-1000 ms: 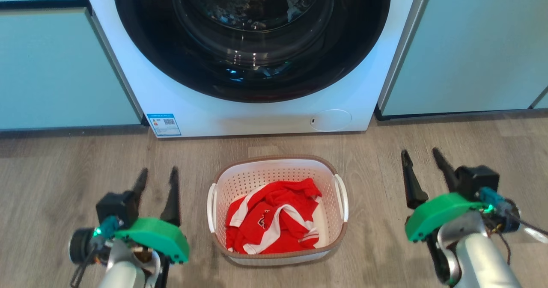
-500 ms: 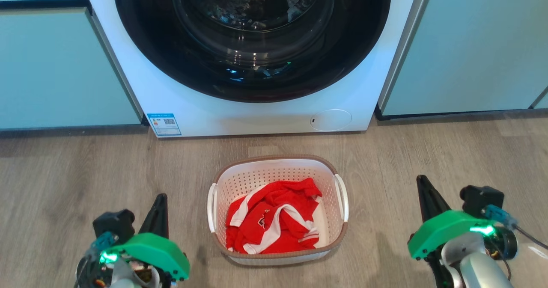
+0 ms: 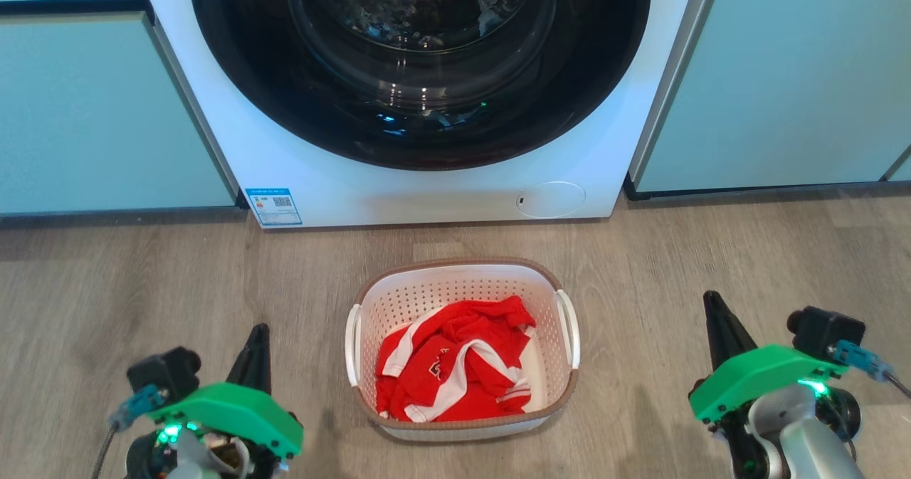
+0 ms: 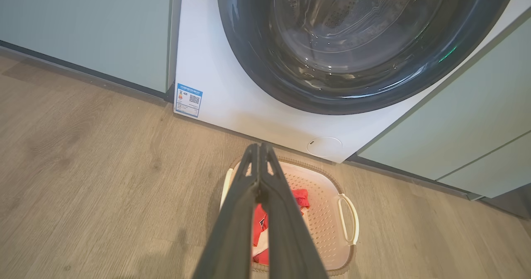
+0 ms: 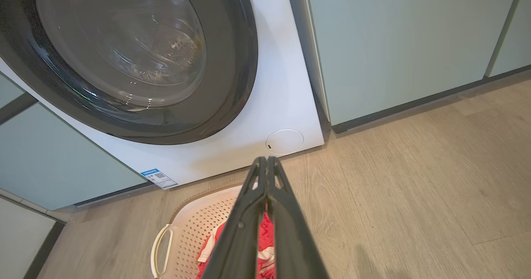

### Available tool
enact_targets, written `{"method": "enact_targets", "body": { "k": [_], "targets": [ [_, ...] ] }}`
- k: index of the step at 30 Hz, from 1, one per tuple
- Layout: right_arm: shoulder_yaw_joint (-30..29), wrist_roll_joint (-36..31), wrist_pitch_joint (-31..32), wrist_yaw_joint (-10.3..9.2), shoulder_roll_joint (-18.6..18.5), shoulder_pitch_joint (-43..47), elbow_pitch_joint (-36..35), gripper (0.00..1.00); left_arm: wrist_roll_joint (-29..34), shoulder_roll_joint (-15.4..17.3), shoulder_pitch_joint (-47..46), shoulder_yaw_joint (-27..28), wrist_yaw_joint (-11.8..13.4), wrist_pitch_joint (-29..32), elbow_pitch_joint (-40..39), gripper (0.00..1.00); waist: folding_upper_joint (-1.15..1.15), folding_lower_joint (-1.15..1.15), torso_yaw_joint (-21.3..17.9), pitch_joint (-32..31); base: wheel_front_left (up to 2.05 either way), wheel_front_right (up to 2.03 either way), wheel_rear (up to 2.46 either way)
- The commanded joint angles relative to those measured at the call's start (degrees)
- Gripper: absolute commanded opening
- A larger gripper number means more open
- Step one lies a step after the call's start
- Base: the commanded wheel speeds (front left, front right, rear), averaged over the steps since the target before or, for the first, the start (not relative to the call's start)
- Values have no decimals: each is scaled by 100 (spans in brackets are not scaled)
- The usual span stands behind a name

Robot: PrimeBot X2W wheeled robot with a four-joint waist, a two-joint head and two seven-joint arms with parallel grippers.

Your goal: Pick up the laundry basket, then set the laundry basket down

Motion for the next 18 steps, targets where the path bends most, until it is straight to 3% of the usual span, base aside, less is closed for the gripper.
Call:
{"method": "enact_targets", "body": {
  "k": [1,18],
  "targets": [
    [-33,137,34,-6,5,-255,-219,0,-119,17,-347,168,-45,9,-161,0,0,0,1,0,0,0,0],
    [-173,1224,239,-9,9,-241,-271,0,-1121,-55,-409,456,-228,218,-126,0,0,0,11,3,0,0,0]
  ]
}}
